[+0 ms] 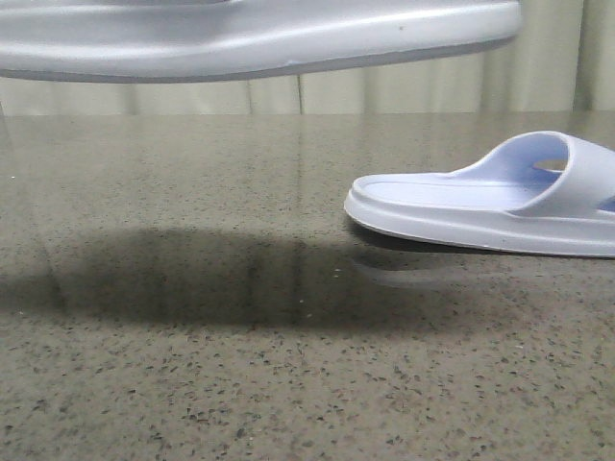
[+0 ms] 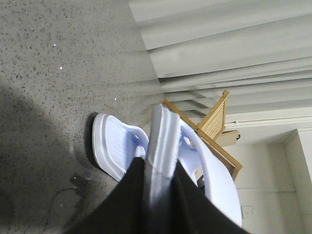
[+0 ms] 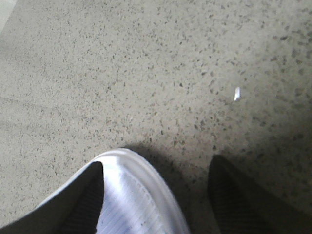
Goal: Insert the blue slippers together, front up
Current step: 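Grasp the other slipper's sole edge with the right gripper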
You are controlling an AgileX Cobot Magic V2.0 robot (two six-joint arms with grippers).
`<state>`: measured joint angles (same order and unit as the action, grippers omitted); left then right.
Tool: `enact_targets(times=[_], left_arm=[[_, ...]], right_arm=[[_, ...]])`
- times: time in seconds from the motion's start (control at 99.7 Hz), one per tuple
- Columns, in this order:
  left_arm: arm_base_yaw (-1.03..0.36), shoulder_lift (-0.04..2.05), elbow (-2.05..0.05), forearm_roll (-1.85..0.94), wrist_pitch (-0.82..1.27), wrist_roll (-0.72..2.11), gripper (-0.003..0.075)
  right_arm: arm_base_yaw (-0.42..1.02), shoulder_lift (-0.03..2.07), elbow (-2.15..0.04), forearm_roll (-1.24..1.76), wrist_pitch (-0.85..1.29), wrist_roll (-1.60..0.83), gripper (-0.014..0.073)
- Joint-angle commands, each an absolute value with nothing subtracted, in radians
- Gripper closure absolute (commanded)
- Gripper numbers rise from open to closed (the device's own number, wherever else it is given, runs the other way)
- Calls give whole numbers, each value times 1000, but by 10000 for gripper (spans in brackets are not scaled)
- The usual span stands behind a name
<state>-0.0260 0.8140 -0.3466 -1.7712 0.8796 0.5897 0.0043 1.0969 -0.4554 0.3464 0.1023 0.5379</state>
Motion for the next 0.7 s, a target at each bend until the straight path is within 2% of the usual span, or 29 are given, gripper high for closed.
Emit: enact_targets(times=[0.0,0.371,0.692], left_arm=[[-21,807,-381,-1861,918,580,704],[-21,807,-381,-1861,918,580,704],[-21,807,-381,-1861,918,579,704]], right_arm=[[1,1098,-470,363,178,536,190],[1,1098,-470,368,306,536,190],[1,1098,-470,377,317,536,190]])
